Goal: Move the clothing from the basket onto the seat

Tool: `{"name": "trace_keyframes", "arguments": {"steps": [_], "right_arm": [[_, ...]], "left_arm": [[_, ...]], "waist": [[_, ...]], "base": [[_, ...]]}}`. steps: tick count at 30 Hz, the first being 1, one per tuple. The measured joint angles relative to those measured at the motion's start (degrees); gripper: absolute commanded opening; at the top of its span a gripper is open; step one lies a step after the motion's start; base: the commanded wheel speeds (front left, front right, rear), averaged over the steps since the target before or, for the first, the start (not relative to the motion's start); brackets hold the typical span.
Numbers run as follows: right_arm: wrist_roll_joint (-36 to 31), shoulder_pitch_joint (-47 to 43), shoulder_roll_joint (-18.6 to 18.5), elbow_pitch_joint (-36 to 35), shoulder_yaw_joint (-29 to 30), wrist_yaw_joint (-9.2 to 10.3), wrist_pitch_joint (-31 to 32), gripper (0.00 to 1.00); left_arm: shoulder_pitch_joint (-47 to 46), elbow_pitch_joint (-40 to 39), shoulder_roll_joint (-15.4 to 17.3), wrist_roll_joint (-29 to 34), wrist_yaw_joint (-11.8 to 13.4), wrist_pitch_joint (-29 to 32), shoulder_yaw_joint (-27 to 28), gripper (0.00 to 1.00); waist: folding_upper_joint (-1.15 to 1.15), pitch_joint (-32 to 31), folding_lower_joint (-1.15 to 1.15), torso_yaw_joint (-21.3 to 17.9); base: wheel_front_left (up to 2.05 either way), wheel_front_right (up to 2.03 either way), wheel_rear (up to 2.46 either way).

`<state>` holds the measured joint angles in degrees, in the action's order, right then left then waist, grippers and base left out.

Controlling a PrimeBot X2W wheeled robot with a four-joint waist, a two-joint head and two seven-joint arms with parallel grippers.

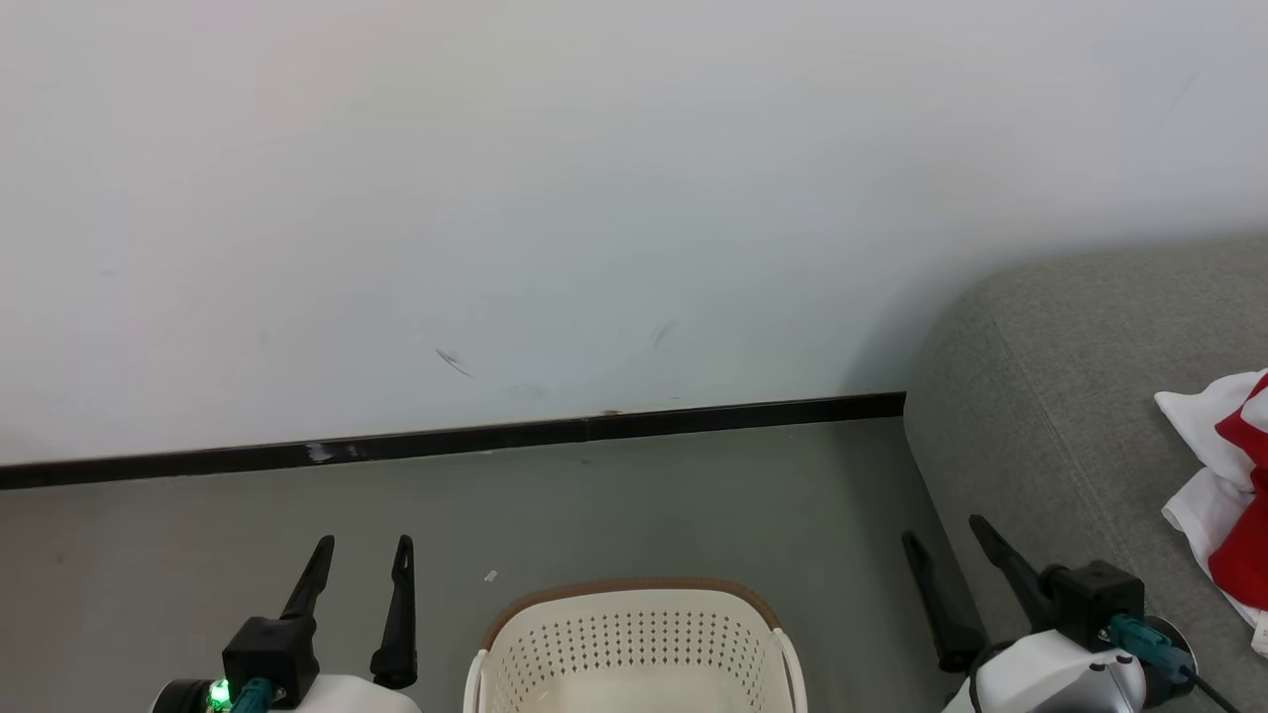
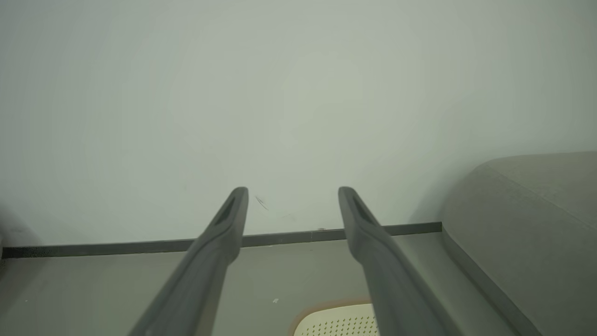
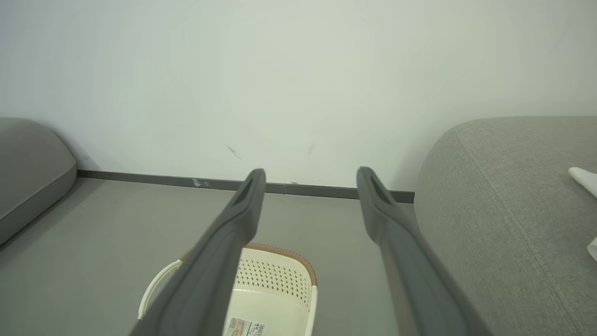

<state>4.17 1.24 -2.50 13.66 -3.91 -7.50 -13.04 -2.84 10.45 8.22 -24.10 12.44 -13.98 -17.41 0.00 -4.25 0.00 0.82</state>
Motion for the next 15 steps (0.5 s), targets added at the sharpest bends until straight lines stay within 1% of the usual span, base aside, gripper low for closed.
{"name": "trace_keyframes", "arguments": {"steps": [4, 15], "right_arm": [[0.07, -0.87, 0.02, -0.88, 0.04, 0.00, 0.01, 1.00], [0.66, -2.51, 0.04, -2.67, 0.55, 0.00, 0.53, 1.00]], "left_arm": [[0.00, 0.25, 0.77, 1.34, 0.01, -0.24, -0.24, 1.00], [-0.02, 1.19, 0.57, 2.05, 0.27, -0.25, -0.71, 1.00]], "waist": [[0.00, -0.07, 0.00, -0.21], [0.00, -0.34, 0.00, -0.05]], "base": [[0.00, 0.00, 0.00], [0.00, 0.00, 0.00]]}}
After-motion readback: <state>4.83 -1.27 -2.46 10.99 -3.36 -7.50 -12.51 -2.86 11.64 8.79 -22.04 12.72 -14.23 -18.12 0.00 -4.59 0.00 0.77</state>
